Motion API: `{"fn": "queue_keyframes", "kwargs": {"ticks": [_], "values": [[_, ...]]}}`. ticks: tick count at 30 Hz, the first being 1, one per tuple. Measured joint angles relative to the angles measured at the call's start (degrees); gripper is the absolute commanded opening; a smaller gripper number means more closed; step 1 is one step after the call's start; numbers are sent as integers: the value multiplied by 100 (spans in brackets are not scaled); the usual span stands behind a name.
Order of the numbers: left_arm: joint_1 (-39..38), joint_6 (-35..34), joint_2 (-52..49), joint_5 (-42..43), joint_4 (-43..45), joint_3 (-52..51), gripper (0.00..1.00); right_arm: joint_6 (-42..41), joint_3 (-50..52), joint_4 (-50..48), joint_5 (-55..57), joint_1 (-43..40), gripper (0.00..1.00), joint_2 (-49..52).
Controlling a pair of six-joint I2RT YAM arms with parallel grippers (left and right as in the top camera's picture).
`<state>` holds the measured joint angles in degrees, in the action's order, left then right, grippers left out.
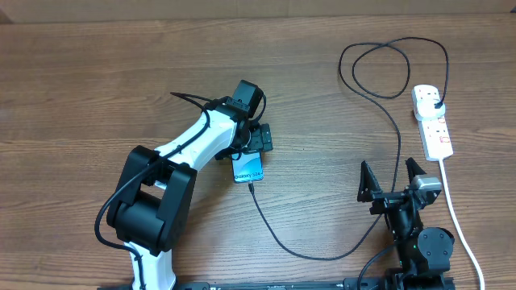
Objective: Plug charger to phone and switch on socket
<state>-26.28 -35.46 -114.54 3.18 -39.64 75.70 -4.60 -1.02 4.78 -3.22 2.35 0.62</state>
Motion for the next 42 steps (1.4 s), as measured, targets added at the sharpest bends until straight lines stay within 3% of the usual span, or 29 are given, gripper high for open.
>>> {"fn": "queue_keyframes", "kwargs": {"ticks": [12,35,39,42], "values": [[0,-39,0,-203,46,-15,96,9,0,0,2,0,100,0],[0,-44,-9,-321,46,-24,100,9,0,-2,2,0,100,0],[0,-42,-13,-369,48,-26,85,11,0,0,0,0,100,2],[2,-44,-22,-404,57,-26,82,11,0,0,0,0,100,0]]}}
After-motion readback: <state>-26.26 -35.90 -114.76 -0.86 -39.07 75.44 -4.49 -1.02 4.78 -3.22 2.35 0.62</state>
